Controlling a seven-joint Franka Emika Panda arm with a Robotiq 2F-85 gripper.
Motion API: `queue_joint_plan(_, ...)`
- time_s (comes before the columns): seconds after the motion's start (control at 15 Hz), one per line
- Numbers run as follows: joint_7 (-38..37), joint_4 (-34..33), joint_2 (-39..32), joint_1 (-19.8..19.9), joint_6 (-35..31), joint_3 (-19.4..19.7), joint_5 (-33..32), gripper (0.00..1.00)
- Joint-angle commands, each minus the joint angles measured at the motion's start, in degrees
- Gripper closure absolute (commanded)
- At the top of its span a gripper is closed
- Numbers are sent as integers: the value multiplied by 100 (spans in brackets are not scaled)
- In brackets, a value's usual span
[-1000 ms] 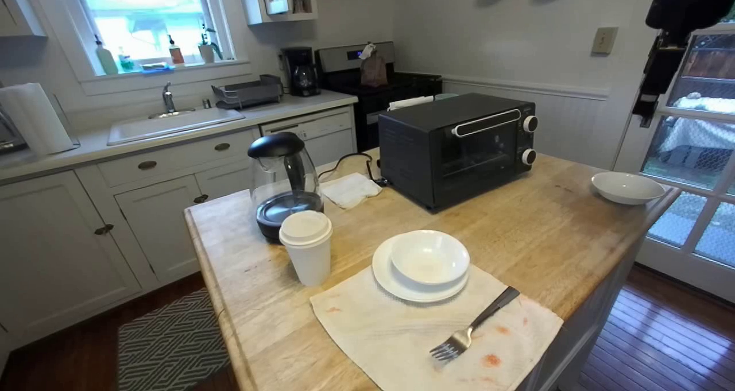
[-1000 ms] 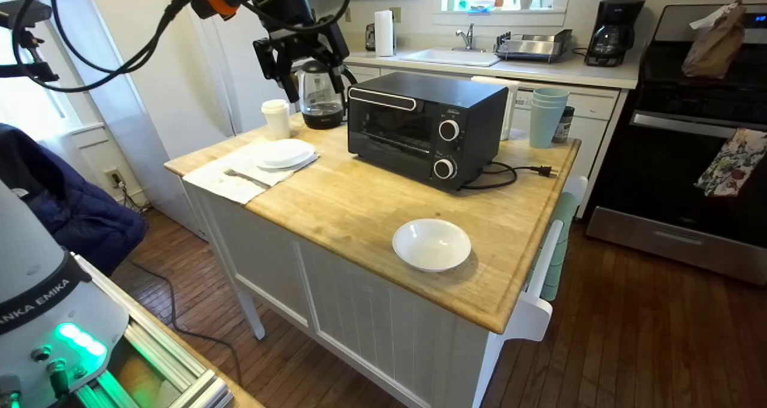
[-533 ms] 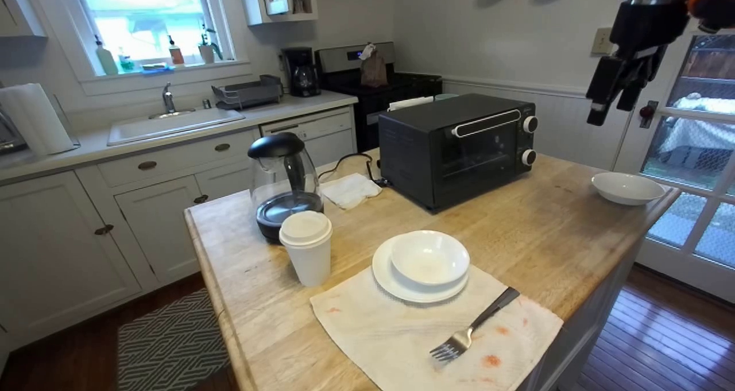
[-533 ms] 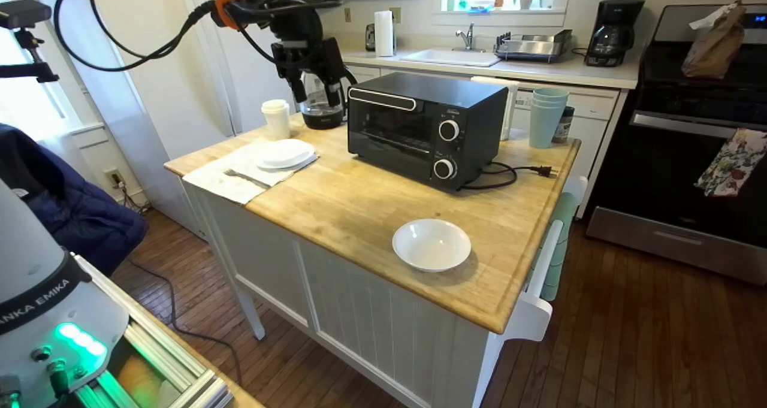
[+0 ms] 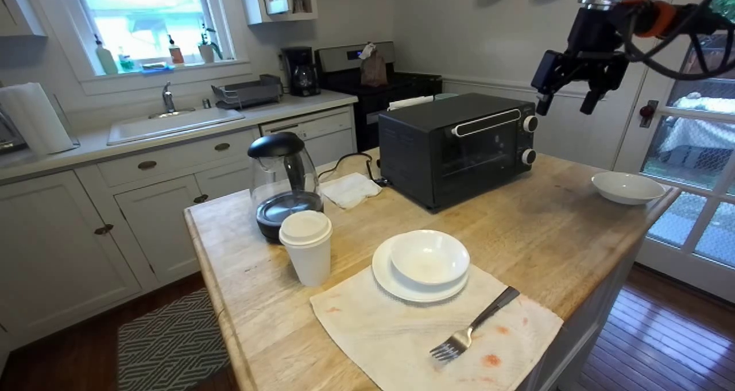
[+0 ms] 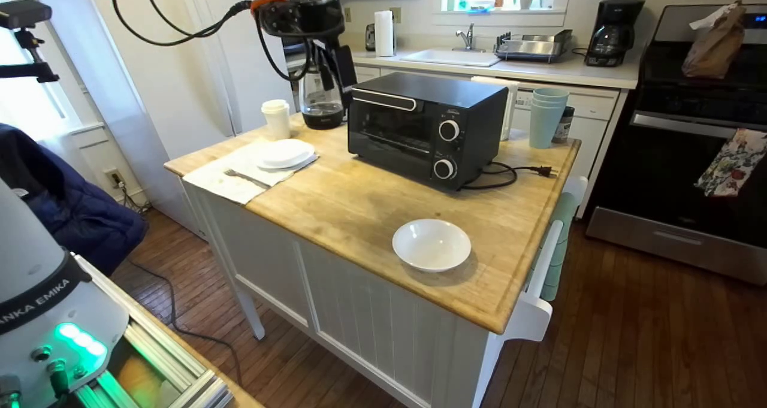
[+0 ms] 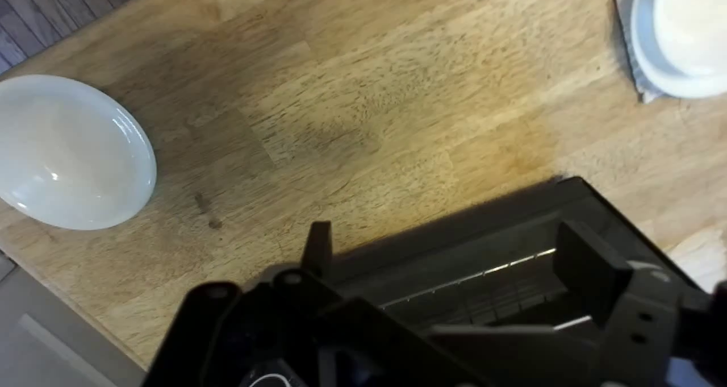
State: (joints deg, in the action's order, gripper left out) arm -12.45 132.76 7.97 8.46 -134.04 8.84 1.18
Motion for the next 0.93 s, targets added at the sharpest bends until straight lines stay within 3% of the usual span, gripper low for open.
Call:
queue_joint_plan(0.0,-749,-553,-541,107,-169,14,338,0)
queue_joint_plan(0.47,-2006,-1204,-1176,170,-320,138,707,0)
queue_joint_plan(0.87,-2837,-1323,-1406,107,-605,199,499,0)
